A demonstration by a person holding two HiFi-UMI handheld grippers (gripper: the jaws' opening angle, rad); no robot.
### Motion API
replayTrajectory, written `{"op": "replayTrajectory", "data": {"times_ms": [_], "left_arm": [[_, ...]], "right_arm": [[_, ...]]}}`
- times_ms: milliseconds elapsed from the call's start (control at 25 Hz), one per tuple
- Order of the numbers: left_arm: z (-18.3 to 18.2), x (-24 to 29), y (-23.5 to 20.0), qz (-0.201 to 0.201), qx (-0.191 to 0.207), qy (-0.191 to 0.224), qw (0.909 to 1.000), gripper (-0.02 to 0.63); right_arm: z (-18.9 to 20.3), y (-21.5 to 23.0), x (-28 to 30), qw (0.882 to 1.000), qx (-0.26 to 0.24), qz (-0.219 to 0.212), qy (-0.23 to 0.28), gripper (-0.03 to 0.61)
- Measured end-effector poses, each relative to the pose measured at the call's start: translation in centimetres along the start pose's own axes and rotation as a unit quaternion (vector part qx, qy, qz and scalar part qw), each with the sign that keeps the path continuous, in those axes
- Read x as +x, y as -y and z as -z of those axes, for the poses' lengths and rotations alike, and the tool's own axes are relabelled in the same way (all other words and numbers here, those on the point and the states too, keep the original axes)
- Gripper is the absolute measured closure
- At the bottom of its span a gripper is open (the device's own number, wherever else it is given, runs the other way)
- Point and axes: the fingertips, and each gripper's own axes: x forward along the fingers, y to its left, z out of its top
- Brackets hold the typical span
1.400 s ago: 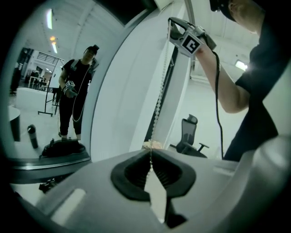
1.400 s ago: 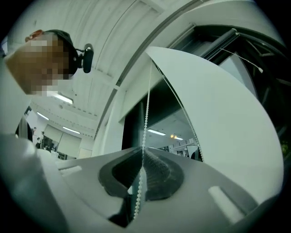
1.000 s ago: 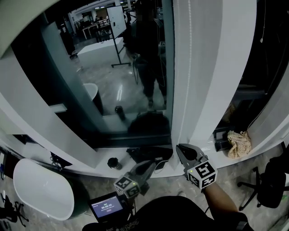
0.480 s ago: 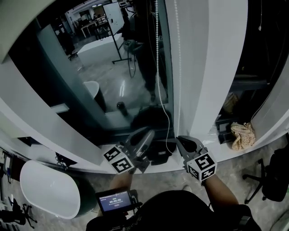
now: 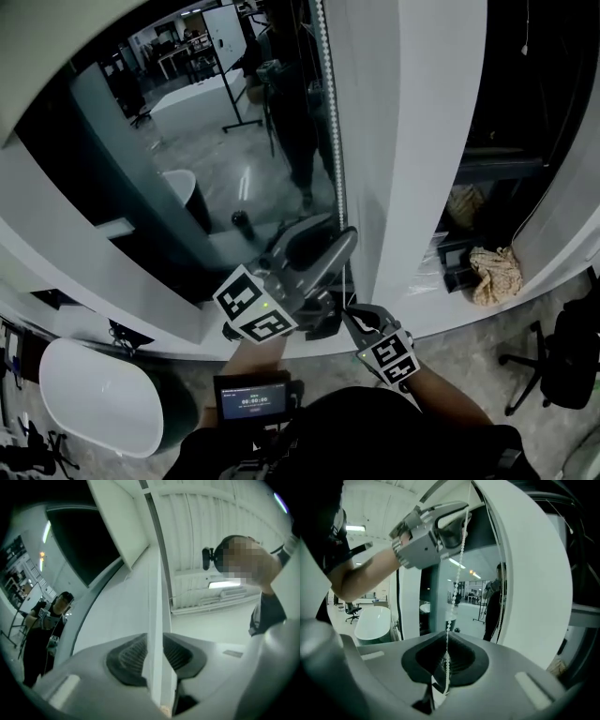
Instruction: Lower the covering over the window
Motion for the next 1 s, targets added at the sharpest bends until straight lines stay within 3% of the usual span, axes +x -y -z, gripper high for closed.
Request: {"op": "replayTrajectory", "data": {"times_ms": [80, 160, 240, 320, 400, 520, 640, 720, 800, 880, 1000], "left_arm": [[-0.5, 0.6, -0.3, -0.001, 0.002, 0.002, 1.0000, 0.520], [-0.3, 1.1, -0.3, 0.002, 0.000, -0.006, 1.0000, 0.520], [0.1, 1.5, -0.2, 0.004, 0.003, -0.013, 0.9999, 0.520], [-0.1, 1.7, -0.1, 0.001, 0.009, -0.010, 0.9999, 0.526], [-0.7, 1.6, -0.2, -0.007, 0.009, 0.000, 0.9999, 0.606], [-0.7, 1.1, -0.6, -0.017, 0.000, 0.003, 0.9999, 0.607], [0.9, 0.2, -2.0, -0.045, -0.003, -0.024, 0.9987, 0.611], [4.1, -0.8, -3.3, -0.073, 0.011, -0.062, 0.9953, 0.612], [9.0, -2.3, -4.5, -0.096, 0.005, -0.105, 0.9899, 0.611], [14.9, -4.6, -5.2, -0.120, -0.040, -0.150, 0.9806, 0.611], [23.4, -9.2, -5.0, -0.156, -0.106, -0.216, 0.9580, 0.611]], "right_arm": [[4.8, -0.4, 0.8, 0.998, 0.000, -0.018, -0.068, 0.565], [11.0, -1.9, 1.1, 0.987, -0.013, -0.045, -0.153, 0.565], [15.3, -3.6, 0.8, 0.977, 0.001, -0.071, -0.201, 0.565], [16.5, -4.4, 0.6, 0.974, 0.039, -0.081, -0.208, 0.565], [16.4, -4.0, 0.7, 0.974, 0.051, -0.077, -0.205, 0.565], [17.0, -2.5, 0.4, 0.974, 0.079, -0.056, -0.206, 0.564], [17.0, -0.9, -0.9, 0.968, 0.136, -0.029, -0.209, 0.557], [15.6, 0.7, -1.9, 0.970, 0.170, -0.004, -0.174, 0.530], [12.1, 2.6, -3.1, 0.973, 0.206, 0.024, -0.099, 0.486], [7.6, 4.5, -4.6, 0.969, 0.244, 0.037, -0.001, 0.466], [-0.3, 6.5, -7.1, 0.953, 0.271, 0.029, 0.135, 0.468]]}}
